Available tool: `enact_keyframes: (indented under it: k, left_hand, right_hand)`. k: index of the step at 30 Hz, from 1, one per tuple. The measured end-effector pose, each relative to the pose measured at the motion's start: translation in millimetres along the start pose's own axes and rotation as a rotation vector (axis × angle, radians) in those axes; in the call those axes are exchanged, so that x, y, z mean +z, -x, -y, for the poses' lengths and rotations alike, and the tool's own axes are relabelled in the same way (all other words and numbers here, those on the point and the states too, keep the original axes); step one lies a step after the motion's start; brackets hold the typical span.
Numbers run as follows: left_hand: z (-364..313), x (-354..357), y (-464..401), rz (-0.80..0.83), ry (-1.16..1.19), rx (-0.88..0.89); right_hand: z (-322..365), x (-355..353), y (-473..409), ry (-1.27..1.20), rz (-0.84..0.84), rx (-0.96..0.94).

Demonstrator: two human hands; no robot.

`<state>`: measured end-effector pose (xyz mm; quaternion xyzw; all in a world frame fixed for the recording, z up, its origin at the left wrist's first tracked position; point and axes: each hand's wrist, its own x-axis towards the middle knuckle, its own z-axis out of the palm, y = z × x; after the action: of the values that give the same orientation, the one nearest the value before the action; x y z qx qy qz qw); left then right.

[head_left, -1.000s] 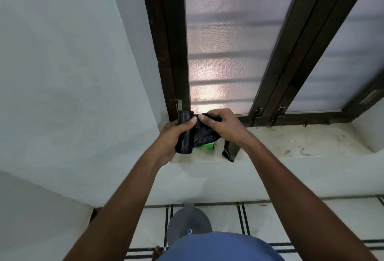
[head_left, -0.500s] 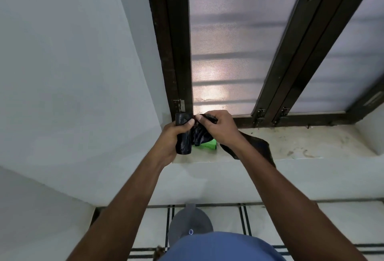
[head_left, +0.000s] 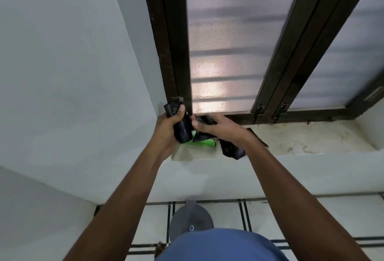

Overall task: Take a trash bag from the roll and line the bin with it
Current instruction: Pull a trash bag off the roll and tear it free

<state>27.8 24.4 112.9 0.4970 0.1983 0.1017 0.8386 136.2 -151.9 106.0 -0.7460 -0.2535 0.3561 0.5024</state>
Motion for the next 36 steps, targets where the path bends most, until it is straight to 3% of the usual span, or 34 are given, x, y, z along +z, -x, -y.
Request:
enact_keyframes:
  k: [4,9,11,17,20,23,33,36]
  left_hand:
    - [-2,1,0,0.012,0.055,-0.056]
    - [2,5,4,0.049,0.048,-0.098]
    - [4,7,4,0.065,-0.023,-0.078]
    - [5,12,-1,0.084,-0.066,-0.091]
    - [7,11,-4,0.057,-0.070,-0.154]
    - [8,9,-5,0.054,-0.020,-0.234]
    - [5,6,-8,-0.013,0.097,-0.308]
    - [-1,3,3,0.079,0.152,-0.379]
  right_hand:
    - [-10,-13,4,0.134,0.086,0.073]
    - [-9,-14,2,-0.291,0.010,0.160]
    - [-5,-9,0,-0.322,0.011,0.205]
    - [-14,4,-4,0.021,-0.156,-0.025]
    - [-21,13,-10,0.212,-0.261,-0.198]
    - [-31,17,-20,0.408,-0.365,-0.255]
    - [-36,46,-39,0.526,-0.641,-0.237]
    - [-43,39,-44,0.607,-0.684,-0.153]
